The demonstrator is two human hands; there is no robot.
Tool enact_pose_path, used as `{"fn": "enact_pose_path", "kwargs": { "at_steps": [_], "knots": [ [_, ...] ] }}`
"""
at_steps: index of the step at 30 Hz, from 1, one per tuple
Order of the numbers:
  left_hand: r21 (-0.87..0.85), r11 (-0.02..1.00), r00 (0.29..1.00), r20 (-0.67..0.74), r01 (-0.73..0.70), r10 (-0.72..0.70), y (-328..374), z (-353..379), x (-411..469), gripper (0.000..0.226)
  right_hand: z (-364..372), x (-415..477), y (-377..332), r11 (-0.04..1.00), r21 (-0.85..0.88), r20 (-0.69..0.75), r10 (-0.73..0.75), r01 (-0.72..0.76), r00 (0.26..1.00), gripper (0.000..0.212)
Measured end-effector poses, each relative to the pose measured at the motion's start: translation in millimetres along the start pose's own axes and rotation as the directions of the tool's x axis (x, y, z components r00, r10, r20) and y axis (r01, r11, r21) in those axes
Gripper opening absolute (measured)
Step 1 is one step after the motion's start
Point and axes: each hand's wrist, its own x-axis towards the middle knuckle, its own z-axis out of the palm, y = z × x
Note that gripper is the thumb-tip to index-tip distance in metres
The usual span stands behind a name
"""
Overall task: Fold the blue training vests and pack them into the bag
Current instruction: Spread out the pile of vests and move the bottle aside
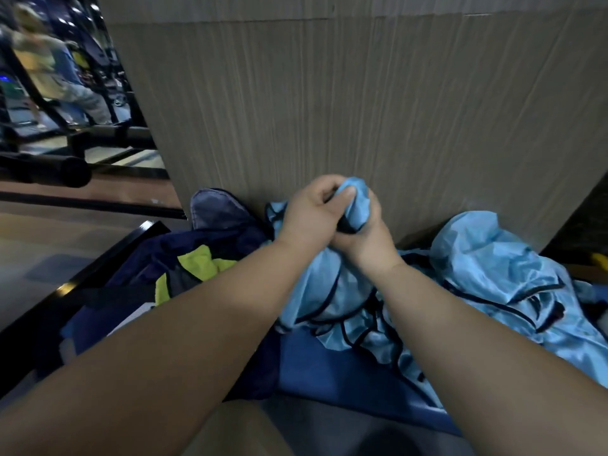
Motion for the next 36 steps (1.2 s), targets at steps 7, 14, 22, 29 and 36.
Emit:
{"fn": "enact_pose_path", "kwargs": {
  "at_steps": [7,14,22,29,36],
  "knots": [
    [0.031,0.999,0.993,0.112,0.025,-0.028,4,23,0,0.015,-81,9,-12,0.964,-0.258,-0.569,-0.098,-0.064,0.816,0.035],
    [0.513,0.828,0.891,0.235,0.225,-0.388,-51,45,-11,0.044,-170,-5,19,0.649,-0.652,-0.626,-0.170,-0.392,0.761,0.071],
    [0.760,0.648,0.744,0.400,0.058,-0.535,-90,72,-37,0.062,-165,-40,85,0.121,-0.972,-0.145,0.364,-0.201,0.920,0.071],
    [0.913,0.397,0.765,0.186,0.098,-0.617,-96,31,-35,0.065,-166,-34,83,0.285,-0.919,-0.109,0.483,-0.274,0.869,0.054],
    [0.911,-0.070,0.731,-0.369,0.406,-0.574,-118,-110,-45,0.080,-125,-36,71,0.343,-0.911,-0.279,-0.102,-0.230,0.955,0.063]
  ]
}}
